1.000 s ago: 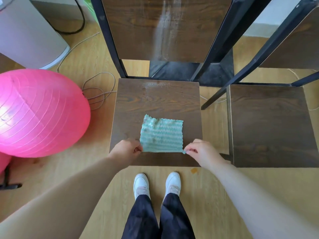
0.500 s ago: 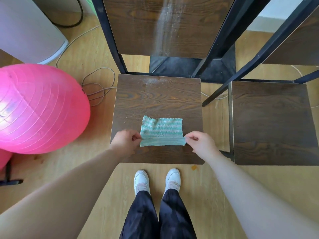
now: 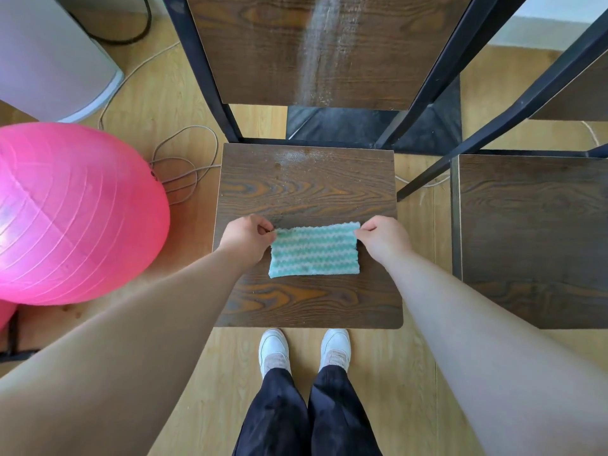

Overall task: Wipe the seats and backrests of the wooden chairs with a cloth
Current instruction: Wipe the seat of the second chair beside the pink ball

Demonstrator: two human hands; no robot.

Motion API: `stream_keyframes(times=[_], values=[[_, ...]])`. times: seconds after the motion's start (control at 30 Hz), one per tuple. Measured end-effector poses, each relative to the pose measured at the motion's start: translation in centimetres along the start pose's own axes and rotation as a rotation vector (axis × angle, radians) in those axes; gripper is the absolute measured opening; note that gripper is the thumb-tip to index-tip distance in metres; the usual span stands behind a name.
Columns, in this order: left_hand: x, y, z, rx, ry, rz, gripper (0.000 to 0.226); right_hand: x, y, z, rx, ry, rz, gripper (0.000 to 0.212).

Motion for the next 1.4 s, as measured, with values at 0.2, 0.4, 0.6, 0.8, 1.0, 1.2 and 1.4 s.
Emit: stream_keyframes(times=[0.2, 0.4, 0.6, 0.8, 1.0, 1.2, 1.4], values=[[-0.8, 1.0, -0.1, 0.183, -0.019, -0.103, 0.038, -1.5, -2.0, -1.6, -0.093, -0.003, -0.184, 0.038], [-2.8, 1.8, 0.4, 0.556, -0.154, -0.222, 0.051, -3.1, -2.2, -3.7, -0.046, -0.010, -0.266, 0.038], [-3.7, 4.0, 0.0, 0.675, -0.184, -0.249, 0.072, -3.3, -0.9, -4.7, -0.092, -0.079, -0.213, 0.017], [-4.1, 4.9, 0.4, 0.754, -0.218, -0.209, 0.073, -4.2, 0.0, -1.8, -0.123, -0.216, -0.096, 0.015], [-4.5, 5.4, 0.8, 0.745, -0.232, -0.181, 0.074, -6.7, 3.5, 0.2, -0.082, -0.376, 0.172, 0.008], [-4.7, 6.2, 0.8, 0.750, -0.239, -0.172, 0.074, -7.4, 6.6, -7.0, -0.038, -0.048, 0.251, 0.029], [-4.7, 7.5, 0.8, 0.743, -0.236, -0.142, 0.074, -7.2, 4.3, -5.1, 0.134, -0.282, 0.065, 0.019]])
Point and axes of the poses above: each hand's wrist, its own x-axis towards the middle knuckle, its own z-axis out of the back of the hand, y = z × x, the point moved 8 cm from there along x, towards the middle knuckle, and after that the axes turned 2 degrees about -y, right-handed, at the moved point
